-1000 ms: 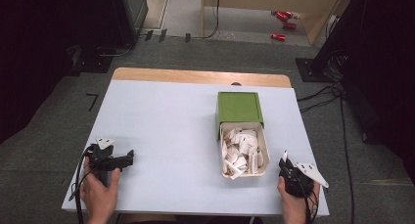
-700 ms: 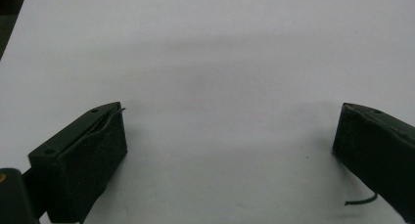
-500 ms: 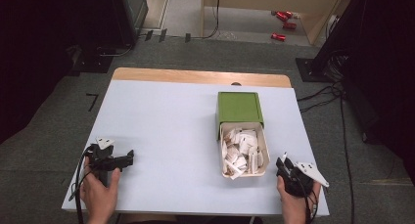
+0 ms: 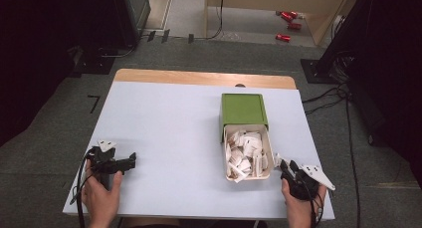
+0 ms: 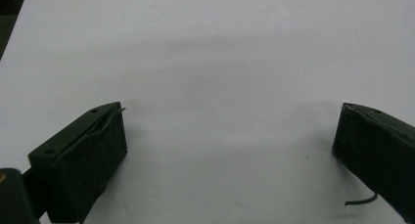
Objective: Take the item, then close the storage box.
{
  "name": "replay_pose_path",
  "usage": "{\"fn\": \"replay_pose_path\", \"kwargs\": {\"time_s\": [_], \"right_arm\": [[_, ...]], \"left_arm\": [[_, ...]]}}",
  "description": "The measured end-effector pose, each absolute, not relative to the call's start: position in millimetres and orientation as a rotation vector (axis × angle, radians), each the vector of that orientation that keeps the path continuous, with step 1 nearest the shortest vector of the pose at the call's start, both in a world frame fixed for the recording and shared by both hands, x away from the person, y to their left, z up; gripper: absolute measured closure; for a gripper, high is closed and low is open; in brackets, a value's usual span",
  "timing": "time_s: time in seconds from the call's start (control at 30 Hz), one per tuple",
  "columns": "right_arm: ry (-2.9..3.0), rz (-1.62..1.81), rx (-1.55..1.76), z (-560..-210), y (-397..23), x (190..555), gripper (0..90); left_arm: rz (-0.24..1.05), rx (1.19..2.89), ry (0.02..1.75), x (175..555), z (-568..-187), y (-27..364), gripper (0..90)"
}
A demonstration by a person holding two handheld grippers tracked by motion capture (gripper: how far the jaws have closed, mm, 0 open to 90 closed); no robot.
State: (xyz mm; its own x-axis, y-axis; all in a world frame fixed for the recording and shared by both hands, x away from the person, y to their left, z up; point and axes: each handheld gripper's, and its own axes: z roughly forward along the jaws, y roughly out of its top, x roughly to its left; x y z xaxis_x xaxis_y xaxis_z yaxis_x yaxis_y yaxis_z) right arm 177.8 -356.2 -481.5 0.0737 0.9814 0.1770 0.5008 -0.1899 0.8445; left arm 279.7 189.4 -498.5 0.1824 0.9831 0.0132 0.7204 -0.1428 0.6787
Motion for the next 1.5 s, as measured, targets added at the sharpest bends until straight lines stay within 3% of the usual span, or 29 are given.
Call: {"fn": "replay_pose_path", "kwargs": {"time_s": [0.5, 1.5], "right_arm": [[1.451, 1.05, 1.707, -464, -348, 173, 56.6], [1.429, 1.15, 1.595, -425, -331, 160, 59.6]], "left_arm": [[0.639, 1.928, 1.594, 280, -498, 189, 0.0], [0.639, 1.927, 1.594, 280, -498, 189, 0.0]]}}
